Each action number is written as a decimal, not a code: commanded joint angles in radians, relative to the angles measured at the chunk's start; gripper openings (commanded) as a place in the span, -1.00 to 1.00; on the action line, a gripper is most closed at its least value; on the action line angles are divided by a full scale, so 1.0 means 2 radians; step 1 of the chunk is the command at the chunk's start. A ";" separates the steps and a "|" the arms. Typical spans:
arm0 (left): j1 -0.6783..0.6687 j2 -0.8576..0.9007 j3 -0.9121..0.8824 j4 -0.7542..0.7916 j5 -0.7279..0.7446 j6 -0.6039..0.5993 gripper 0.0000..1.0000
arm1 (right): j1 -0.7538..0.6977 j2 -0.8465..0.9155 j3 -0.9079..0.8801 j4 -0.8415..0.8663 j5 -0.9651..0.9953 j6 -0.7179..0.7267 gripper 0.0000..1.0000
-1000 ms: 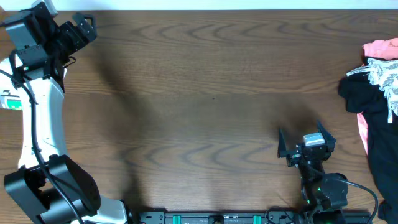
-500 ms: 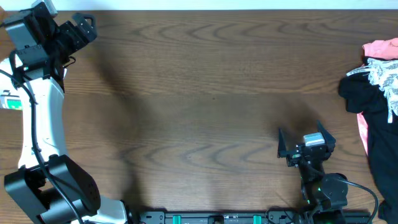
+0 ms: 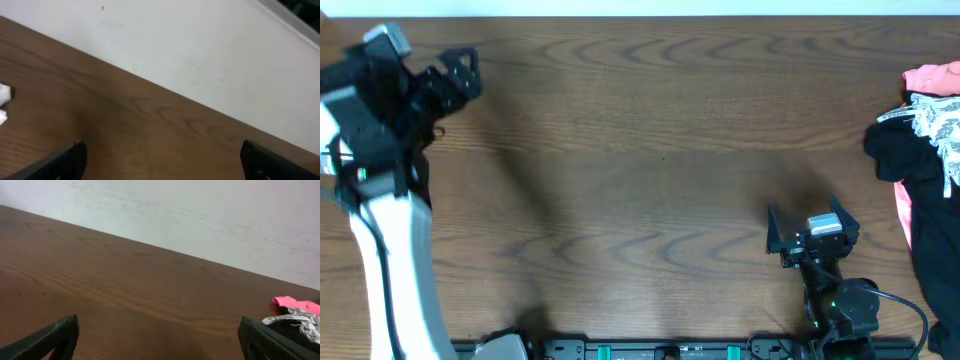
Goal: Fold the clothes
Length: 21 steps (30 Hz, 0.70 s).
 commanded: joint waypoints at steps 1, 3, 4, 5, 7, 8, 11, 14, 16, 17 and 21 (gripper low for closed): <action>-0.002 -0.047 -0.051 0.000 0.005 -0.001 0.96 | -0.005 -0.003 -0.002 -0.002 -0.004 -0.004 0.99; -0.002 -0.080 -0.089 -0.001 0.005 -0.001 0.96 | -0.005 -0.003 -0.002 -0.002 -0.004 -0.004 0.98; -0.002 -0.096 -0.108 0.000 0.005 -0.001 0.96 | -0.005 -0.003 -0.002 -0.002 -0.004 -0.004 0.98; -0.002 -0.110 -0.128 0.000 0.005 -0.001 0.96 | -0.005 -0.003 -0.002 -0.002 -0.004 -0.004 0.99; -0.002 -0.141 -0.171 -0.001 0.005 -0.001 0.96 | -0.005 -0.003 -0.002 -0.002 -0.004 -0.004 0.98; -0.002 -0.154 -0.190 -0.001 0.005 -0.001 0.96 | -0.005 -0.003 -0.002 -0.002 -0.004 -0.004 0.98; -0.002 -0.196 -0.253 -0.001 0.005 -0.001 0.96 | -0.005 -0.003 -0.002 -0.002 -0.004 -0.004 0.99; -0.002 -0.232 -0.307 -0.001 0.005 -0.001 0.96 | -0.005 -0.003 -0.002 -0.002 -0.004 -0.004 0.99; -0.002 -0.254 -0.337 -0.001 0.005 -0.001 0.96 | -0.005 -0.003 -0.002 -0.002 -0.004 -0.004 0.98; -0.002 -0.267 -0.352 -0.001 0.005 -0.001 0.96 | -0.005 -0.003 -0.002 -0.002 -0.004 -0.004 0.99; -0.002 -0.308 -0.392 -0.021 0.005 -0.001 0.96 | -0.005 -0.003 -0.002 -0.002 -0.004 -0.004 0.98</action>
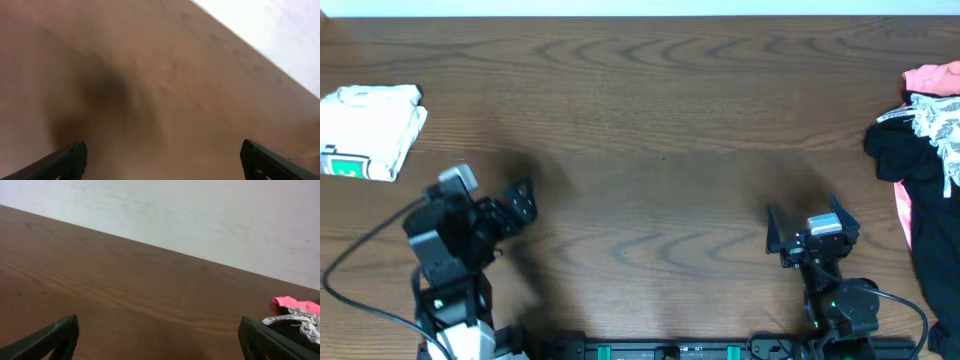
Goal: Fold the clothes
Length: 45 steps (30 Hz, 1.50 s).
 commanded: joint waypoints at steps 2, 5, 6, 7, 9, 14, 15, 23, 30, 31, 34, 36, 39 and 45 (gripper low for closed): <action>-0.008 -0.036 -0.025 -0.025 -0.006 0.003 0.96 | -0.005 -0.003 -0.002 -0.001 -0.003 -0.004 0.99; -0.034 -0.047 -0.027 -0.049 -0.023 0.003 0.96 | -0.005 -0.003 -0.002 -0.001 -0.003 -0.004 0.98; -0.046 -0.048 -0.027 -0.052 -0.030 0.003 0.96 | -0.005 -0.003 -0.002 -0.001 -0.003 -0.004 0.98; -0.056 -0.049 -0.027 -0.054 -0.042 0.003 0.96 | -0.005 -0.003 -0.002 -0.001 -0.003 -0.003 0.99; -0.076 -0.050 -0.029 -0.053 -0.064 0.003 0.96 | -0.005 -0.003 -0.002 -0.001 -0.003 -0.004 0.98; -0.105 -0.066 -0.060 -0.017 -0.099 0.003 0.96 | -0.005 -0.003 -0.002 -0.001 -0.003 -0.004 0.98; -0.108 -0.071 -0.070 -0.002 -0.099 0.003 0.96 | -0.005 -0.003 -0.002 -0.001 -0.003 -0.003 0.99; -0.111 -0.115 -0.157 0.122 -0.098 -0.001 0.96 | -0.005 -0.003 -0.002 -0.001 -0.003 -0.003 0.98; -0.127 -0.131 -0.185 0.194 -0.099 0.014 0.96 | -0.005 -0.003 -0.002 -0.001 -0.003 -0.003 0.98; -0.130 -0.133 -0.188 0.199 -0.099 0.019 0.96 | -0.005 -0.003 -0.002 -0.001 -0.003 -0.003 0.98; -0.139 -0.141 -0.191 0.198 -0.108 0.038 0.96 | -0.005 -0.003 -0.002 -0.001 -0.003 -0.003 0.99; -0.145 -0.146 -0.191 0.198 -0.124 0.039 0.96 | -0.005 -0.003 -0.002 -0.001 -0.003 -0.003 0.99; -0.154 -0.152 -0.191 0.198 -0.146 0.042 0.96 | -0.005 -0.003 -0.002 -0.001 -0.003 -0.003 0.98; -0.167 -0.167 -0.191 0.194 -0.153 0.083 0.96 | -0.005 -0.003 -0.002 -0.001 -0.003 -0.003 0.98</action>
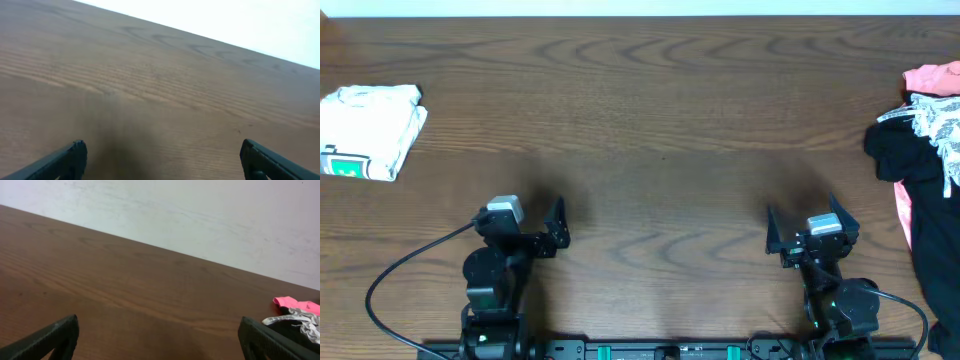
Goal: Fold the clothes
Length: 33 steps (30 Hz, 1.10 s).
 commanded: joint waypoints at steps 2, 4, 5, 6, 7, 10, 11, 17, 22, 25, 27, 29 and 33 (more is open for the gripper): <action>-0.006 -0.015 -0.007 0.000 -0.015 0.047 0.96 | -0.005 -0.003 -0.002 -0.001 -0.002 -0.004 0.99; -0.006 -0.023 -0.015 0.000 -0.015 0.058 0.96 | -0.005 -0.003 -0.002 -0.001 -0.002 -0.004 0.99; -0.006 -0.029 -0.021 0.000 -0.016 0.058 0.96 | -0.005 -0.003 -0.002 -0.001 -0.002 -0.004 0.99; -0.006 -0.038 -0.029 0.001 -0.016 0.058 0.96 | -0.005 -0.003 -0.002 -0.001 -0.002 -0.004 0.98; -0.006 -0.046 -0.036 0.000 -0.016 0.058 0.96 | -0.005 -0.003 -0.002 -0.001 -0.002 -0.004 0.99; -0.009 -0.064 -0.035 -0.023 -0.018 0.065 0.96 | -0.005 -0.003 -0.002 -0.001 -0.002 -0.004 0.99; -0.009 -0.070 -0.035 -0.026 -0.018 0.069 0.96 | -0.005 -0.003 -0.002 -0.001 -0.002 -0.004 0.98; -0.023 -0.124 -0.035 -0.083 -0.019 0.103 0.96 | -0.005 -0.003 -0.002 -0.001 -0.002 -0.004 0.99; -0.037 -0.167 -0.035 -0.081 -0.026 0.133 0.96 | -0.005 -0.003 -0.002 -0.001 -0.002 -0.004 0.99; -0.039 -0.184 -0.035 -0.081 -0.028 0.154 0.96 | -0.005 -0.003 -0.002 -0.001 -0.002 -0.004 0.99; -0.039 -0.192 -0.035 -0.081 -0.030 0.164 0.96 | -0.005 -0.003 -0.002 -0.001 -0.002 -0.004 0.99; -0.039 -0.197 -0.035 -0.081 -0.035 0.168 0.96 | -0.005 -0.003 -0.002 -0.001 -0.002 -0.004 0.99; -0.039 -0.197 -0.035 -0.083 -0.042 0.168 0.96 | -0.005 -0.003 -0.002 -0.001 -0.002 -0.004 0.99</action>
